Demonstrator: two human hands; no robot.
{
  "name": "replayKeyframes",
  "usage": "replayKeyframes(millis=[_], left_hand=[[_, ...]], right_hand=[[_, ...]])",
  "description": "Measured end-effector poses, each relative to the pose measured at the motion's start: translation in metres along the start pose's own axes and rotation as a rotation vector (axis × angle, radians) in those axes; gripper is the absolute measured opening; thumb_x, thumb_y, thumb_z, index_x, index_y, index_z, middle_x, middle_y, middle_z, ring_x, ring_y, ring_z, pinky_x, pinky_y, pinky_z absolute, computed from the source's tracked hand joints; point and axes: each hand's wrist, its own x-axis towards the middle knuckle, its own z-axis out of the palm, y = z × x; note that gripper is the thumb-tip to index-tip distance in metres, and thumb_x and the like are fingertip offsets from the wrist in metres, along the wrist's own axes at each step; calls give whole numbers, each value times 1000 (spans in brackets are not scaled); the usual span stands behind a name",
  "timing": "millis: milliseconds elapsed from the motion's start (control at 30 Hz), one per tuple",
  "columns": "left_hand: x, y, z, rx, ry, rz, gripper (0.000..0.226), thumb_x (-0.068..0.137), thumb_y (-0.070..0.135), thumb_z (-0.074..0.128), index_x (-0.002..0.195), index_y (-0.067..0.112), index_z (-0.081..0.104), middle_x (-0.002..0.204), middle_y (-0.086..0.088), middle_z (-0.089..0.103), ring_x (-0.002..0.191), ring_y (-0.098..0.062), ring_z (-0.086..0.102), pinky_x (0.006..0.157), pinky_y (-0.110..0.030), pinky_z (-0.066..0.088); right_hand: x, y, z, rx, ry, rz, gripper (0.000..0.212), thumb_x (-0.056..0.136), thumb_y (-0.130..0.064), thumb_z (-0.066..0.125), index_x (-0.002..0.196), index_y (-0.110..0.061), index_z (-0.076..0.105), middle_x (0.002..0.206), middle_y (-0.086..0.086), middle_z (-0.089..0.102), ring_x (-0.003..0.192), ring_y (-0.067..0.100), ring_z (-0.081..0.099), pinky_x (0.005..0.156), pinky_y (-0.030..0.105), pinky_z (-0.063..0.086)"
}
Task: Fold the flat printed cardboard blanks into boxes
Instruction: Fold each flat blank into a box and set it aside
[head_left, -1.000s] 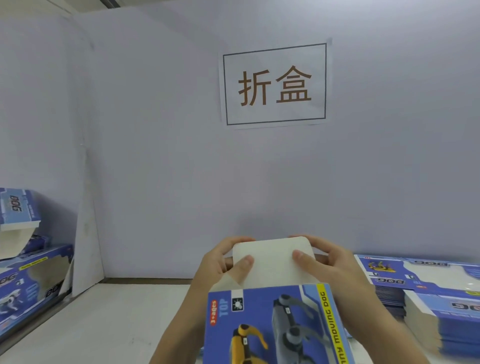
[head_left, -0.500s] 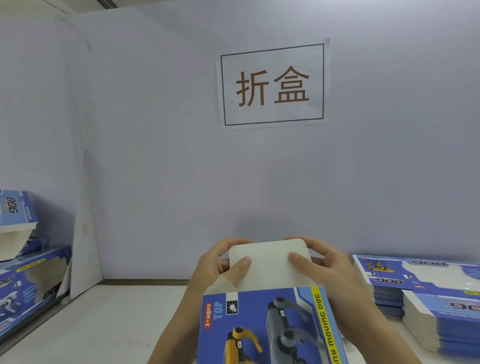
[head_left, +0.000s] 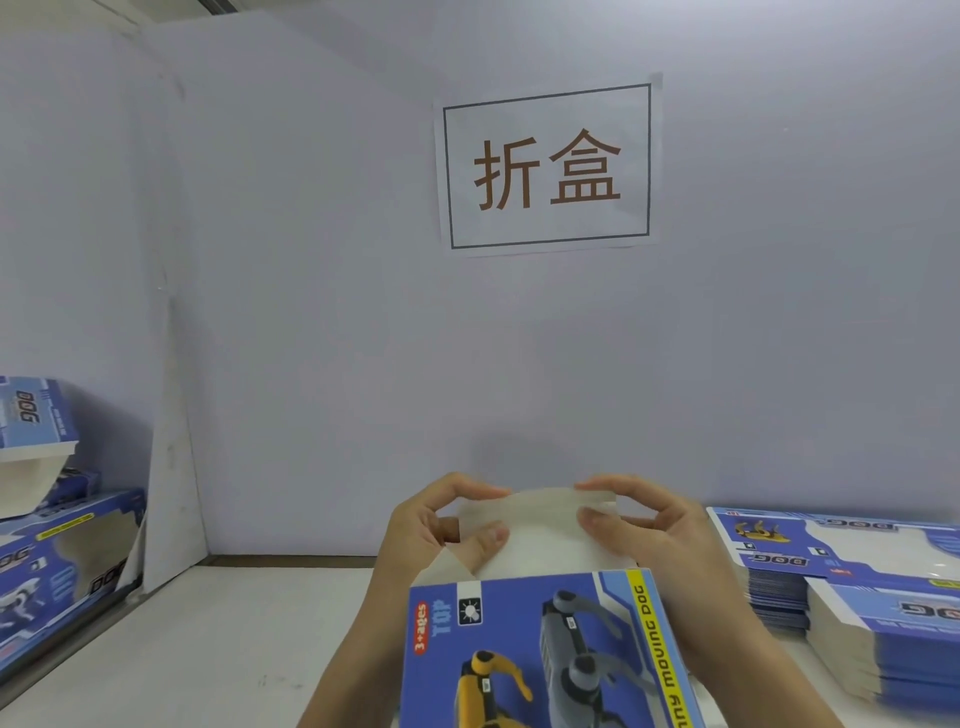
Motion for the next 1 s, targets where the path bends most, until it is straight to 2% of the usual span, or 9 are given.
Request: replayKeyframes(millis=[100,233,367,433,567,667,767,900,1000], left_hand=[[2,-3,2,34,14,7,6,84,9,69,87,4,66,62,-4,72,50,-14,68,41,-17,46],[1,-3,2,-26,0,-26,28,76,22,71,102,12,69,71,-11,74,57,-17,70,45,-21,51],[9,3,-1,-123,7,-117,20,103,16,43,114,13,59,70,-5,74,56,-12,69,49,-22,54],[1,7,-4,-182,-131,-160,35,105,35,32,106,13,59,87,-14,74,61,-17,69,55,-26,54],[-3,29,4,-141,-289,-249,81,66,66,78,112,2,60,96,-18,72,86,-32,69,68,-28,56],[-16,39,3,-110,-420,-299,43,77,41,77,118,38,63,119,-14,71,99,-34,71,79,-36,60],[-21,36,-3,-226,-300,-129,43,76,40,82,114,35,62,109,-19,72,84,-35,73,70,-39,61],[-15,42,4,-210,24,243,59,71,36,86,123,34,56,86,-16,74,72,-34,74,62,-38,60],[-16,42,7,-126,93,435,55,72,36,82,119,42,56,89,-9,75,75,-31,75,60,-36,61]], right_hand=[[1,2,-1,-8,37,-33,10,83,6,69,77,0,74,68,15,72,49,17,64,45,20,50],[0,2,-1,-28,25,-32,14,88,4,66,91,-5,76,72,15,74,53,17,65,46,19,51],[0,1,-4,16,85,-17,30,94,-2,61,111,-25,70,88,24,74,70,36,71,61,41,60],[1,1,-11,31,121,-9,31,95,-5,62,115,-28,67,89,26,74,73,39,72,69,50,59],[2,2,-19,33,228,-34,28,93,-12,66,114,-30,66,84,19,76,72,40,73,68,53,60],[4,3,-20,26,365,-120,25,89,-20,73,111,-30,66,75,15,75,60,29,71,60,44,61],[6,-4,-16,31,335,-213,26,87,-34,72,112,-31,67,73,2,75,56,15,67,54,31,54],[-2,-22,-6,-68,-100,-288,55,78,-67,65,129,-47,57,126,0,67,114,24,66,96,53,49],[-9,-26,10,-161,-182,-446,60,82,-60,63,138,-51,43,133,-9,61,117,18,65,91,43,55]])
